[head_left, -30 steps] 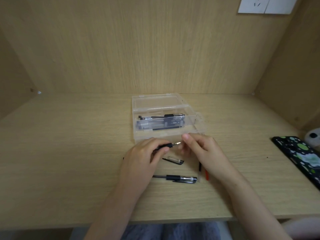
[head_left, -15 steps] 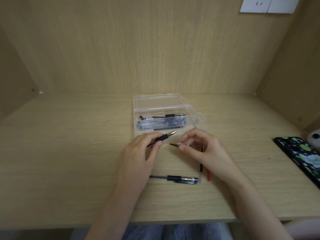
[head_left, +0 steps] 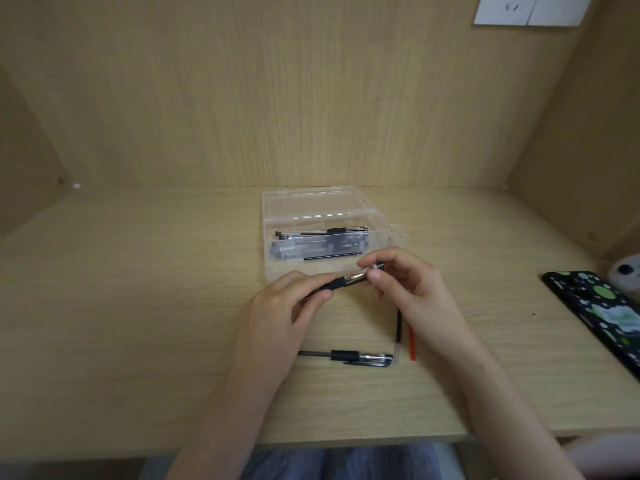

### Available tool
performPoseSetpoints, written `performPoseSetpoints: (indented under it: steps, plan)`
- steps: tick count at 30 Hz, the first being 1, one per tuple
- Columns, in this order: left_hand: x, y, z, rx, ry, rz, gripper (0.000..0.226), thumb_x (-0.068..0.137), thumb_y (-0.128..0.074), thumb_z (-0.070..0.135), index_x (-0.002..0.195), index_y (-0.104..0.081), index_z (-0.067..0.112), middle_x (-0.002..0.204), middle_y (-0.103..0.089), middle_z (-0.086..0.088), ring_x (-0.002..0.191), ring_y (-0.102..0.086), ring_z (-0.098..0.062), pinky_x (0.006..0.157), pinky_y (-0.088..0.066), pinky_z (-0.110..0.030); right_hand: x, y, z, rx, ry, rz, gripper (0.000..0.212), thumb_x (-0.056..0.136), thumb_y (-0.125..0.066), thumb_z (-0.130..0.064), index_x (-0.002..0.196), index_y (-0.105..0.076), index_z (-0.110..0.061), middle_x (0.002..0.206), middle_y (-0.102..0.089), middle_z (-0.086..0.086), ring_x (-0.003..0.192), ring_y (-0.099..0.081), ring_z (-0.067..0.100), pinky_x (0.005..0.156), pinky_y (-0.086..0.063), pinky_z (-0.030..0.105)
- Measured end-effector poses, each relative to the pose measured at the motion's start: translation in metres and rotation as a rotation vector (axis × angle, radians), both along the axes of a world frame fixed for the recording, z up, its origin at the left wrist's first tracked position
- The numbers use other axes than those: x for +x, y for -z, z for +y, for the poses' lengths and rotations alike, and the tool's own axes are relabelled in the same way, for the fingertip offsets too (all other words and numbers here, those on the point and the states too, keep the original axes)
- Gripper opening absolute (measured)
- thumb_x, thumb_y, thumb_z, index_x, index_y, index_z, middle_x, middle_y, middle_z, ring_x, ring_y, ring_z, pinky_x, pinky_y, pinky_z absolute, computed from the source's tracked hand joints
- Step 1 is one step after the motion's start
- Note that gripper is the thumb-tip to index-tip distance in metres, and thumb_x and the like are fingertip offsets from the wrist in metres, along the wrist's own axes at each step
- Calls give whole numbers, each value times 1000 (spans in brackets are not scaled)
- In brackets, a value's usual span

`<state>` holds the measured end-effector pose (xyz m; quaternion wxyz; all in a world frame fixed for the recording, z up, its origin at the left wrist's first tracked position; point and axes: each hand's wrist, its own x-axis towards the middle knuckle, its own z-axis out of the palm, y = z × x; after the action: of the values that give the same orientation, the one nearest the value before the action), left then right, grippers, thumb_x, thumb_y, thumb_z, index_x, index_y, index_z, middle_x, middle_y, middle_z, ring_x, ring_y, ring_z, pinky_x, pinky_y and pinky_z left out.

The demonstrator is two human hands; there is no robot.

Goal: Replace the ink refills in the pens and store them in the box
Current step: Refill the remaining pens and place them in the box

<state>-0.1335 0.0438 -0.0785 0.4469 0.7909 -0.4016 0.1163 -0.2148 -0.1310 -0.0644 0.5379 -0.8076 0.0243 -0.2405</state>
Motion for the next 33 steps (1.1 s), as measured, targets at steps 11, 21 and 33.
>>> performPoseSetpoints:
  steps: [11, 21, 33]
  plan:
    - [3, 5, 2, -10, 49, -14, 26, 85, -63, 22, 108, -67, 35, 82, -58, 30, 74, -53, 9, 66, -37, -8, 2, 3, 0, 53, -76, 40, 16, 84, -66, -6, 89, -69, -21, 59, -66, 4, 66, -63, 11, 80, -47, 34]
    - [0, 4, 0, 10, 34, -2, 26, 86, -64, 19, 107, -67, 34, 77, -60, 25, 72, -53, 9, 67, -39, -9, 6, 3, 4, 102, -89, 47, 15, 88, -61, -8, 91, -68, -21, 59, -65, 4, 62, -60, 0, 64, -39, 11]
    - [-2, -4, 0, -42, 25, -218, 25, 88, -54, 37, 100, -71, 24, 104, -62, 15, 105, -50, -6, 98, -30, -24, 10, -2, -9, 206, 190, -98, 15, 92, -53, -1, 94, -64, -10, 78, -64, 2, 64, -58, 2, 63, -44, 12]
